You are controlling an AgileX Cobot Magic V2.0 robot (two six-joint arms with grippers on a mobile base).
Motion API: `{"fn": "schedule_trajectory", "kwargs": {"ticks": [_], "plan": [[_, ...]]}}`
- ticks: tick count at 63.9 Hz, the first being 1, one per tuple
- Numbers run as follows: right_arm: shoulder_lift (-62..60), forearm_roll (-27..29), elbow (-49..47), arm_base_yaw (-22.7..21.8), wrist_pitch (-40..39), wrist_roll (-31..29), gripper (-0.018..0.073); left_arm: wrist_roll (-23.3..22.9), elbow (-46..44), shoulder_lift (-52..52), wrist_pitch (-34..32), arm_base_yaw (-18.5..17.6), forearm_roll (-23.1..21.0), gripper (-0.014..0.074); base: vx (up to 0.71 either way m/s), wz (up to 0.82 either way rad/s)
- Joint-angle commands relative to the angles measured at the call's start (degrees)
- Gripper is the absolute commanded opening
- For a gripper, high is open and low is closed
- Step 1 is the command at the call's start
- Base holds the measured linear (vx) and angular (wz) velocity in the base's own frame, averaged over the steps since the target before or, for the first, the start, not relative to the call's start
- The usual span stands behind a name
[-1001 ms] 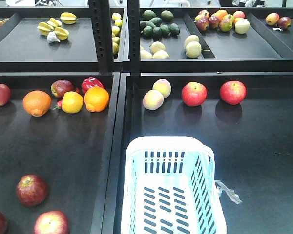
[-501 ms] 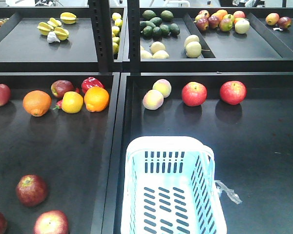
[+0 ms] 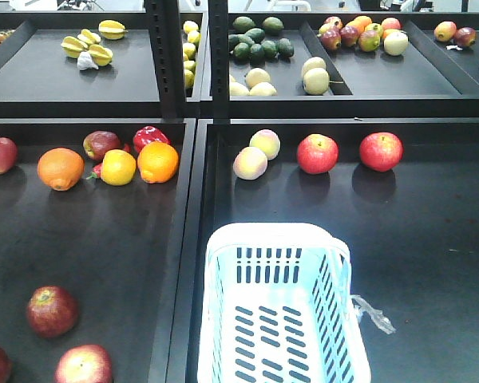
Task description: Pick three apples into basket with both arms
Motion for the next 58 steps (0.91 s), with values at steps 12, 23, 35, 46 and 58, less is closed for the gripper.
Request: {"fn": "schedule_trajectory", "kwargs": {"ticks": [12,23,35,46,58], "plan": [[-0.4,-0.3,0.8,-0.1,-4.2,-0.3,-0.0009,0.0,-1.9,0.2,-4.1,0.1,-1.5,0.0580,0.00,0.00],[-0.4,-0.3,0.8,-0.1,-4.2,-0.3,-0.0009,7.9,-1.9,1.6,-6.1,-0.6,-4.7,0.0666,0.00,0.00],[-0.4,-0.3,0.8,-0.1,-4.2,-0.3,-0.0009,36.1,-1.9,7.4,-6.6,-7.7,-20.9,0.0659,0.00,0.00],[-0.4,-0.3,0.8,-0.1,-4.2,-0.3,-0.0009,52.0,-2.8,13.9,-10.0,-15.5,-29.4,0.0652,0.00,0.00],[-0.4,-0.3,0.8,-0.1,-4.2,-0.3,-0.0009,53.5,-10.9,23.0,-10.4,-23.6,-28.8,0.0648,0.00,0.00]]}}
